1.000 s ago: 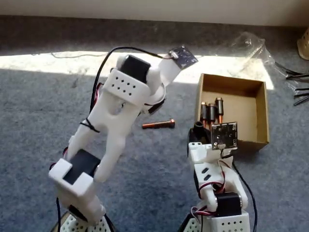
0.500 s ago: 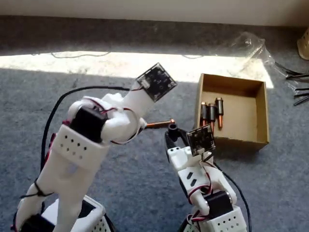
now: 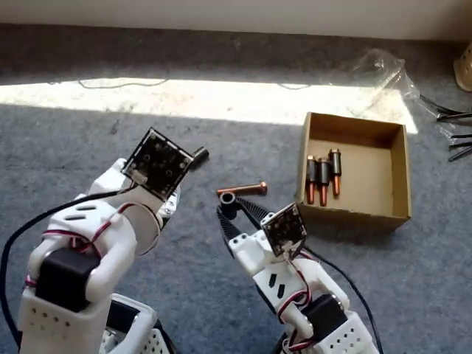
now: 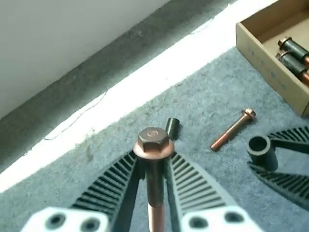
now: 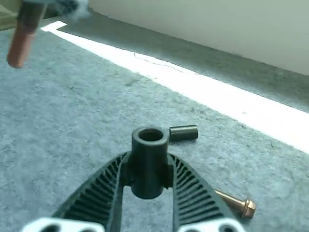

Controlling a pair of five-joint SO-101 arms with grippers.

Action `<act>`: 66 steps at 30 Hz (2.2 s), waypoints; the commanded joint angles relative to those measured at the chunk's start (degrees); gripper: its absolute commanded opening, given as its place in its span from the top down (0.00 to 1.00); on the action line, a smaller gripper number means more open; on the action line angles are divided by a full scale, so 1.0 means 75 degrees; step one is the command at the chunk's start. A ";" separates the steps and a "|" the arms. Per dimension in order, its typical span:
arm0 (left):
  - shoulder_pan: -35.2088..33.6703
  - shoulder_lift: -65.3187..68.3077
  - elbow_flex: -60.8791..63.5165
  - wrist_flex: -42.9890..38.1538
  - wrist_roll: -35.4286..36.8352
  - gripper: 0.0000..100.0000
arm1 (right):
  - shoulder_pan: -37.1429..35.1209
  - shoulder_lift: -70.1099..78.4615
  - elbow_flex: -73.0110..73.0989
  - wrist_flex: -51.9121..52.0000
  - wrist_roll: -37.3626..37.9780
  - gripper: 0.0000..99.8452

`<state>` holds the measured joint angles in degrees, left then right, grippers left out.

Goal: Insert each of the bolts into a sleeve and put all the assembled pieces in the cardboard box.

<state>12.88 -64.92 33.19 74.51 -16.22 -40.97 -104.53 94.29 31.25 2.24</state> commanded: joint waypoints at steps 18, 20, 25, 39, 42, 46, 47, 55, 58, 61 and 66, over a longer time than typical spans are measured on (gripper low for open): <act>-0.0076 -0.2585 0.3417 -0.5298 0.3645 0.99 | -0.0346 -0.0100 0.0311 -0.0979 0.0879 1.00; -0.0088 -0.2585 0.3417 -0.5474 0.4009 0.99 | 0.0006 -0.0100 0.0322 -0.0979 0.0867 1.00; -0.0041 -0.2561 0.3429 -0.5509 0.5251 0.99 | 0.0510 -0.0100 0.0322 -0.0979 -0.0410 1.00; 0.1506 -0.2526 0.3757 -0.6025 0.5826 0.99 | 0.0393 -0.0100 0.0522 -0.0967 -0.0293 1.00; 0.1541 -0.2549 0.4331 -0.6775 0.4841 0.99 | 0.0064 -0.0100 0.0557 -0.0944 -0.0246 1.00; 0.1694 -0.2585 0.4589 -0.6986 0.4290 0.99 | -0.0018 -0.0100 0.0557 -0.0944 -0.0246 1.00; 0.1741 -0.2585 0.4589 -0.6974 0.4290 0.99 | -0.0018 -0.0100 0.0557 -0.0944 -0.0234 1.00; 0.2104 -0.2585 0.4589 -0.6963 0.3599 0.99 | -0.0006 -0.0100 0.0557 -0.0932 -0.0141 1.00; 0.2104 -0.2585 0.4530 -0.6740 0.3599 0.99 | -0.0018 -0.0100 0.0568 -0.0932 0.0598 1.00; 0.2104 -0.2585 0.4214 -0.6166 0.3599 0.99 | -0.0018 -0.0100 0.0568 -0.0932 0.0727 1.00; 0.2104 -0.2585 0.3710 -0.5439 0.3610 0.99 | -0.0018 -0.0100 0.0568 -0.0932 0.0762 1.00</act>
<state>27.74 -83.21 66.51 30.73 11.21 -40.53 -104.44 95.52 25.98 7.25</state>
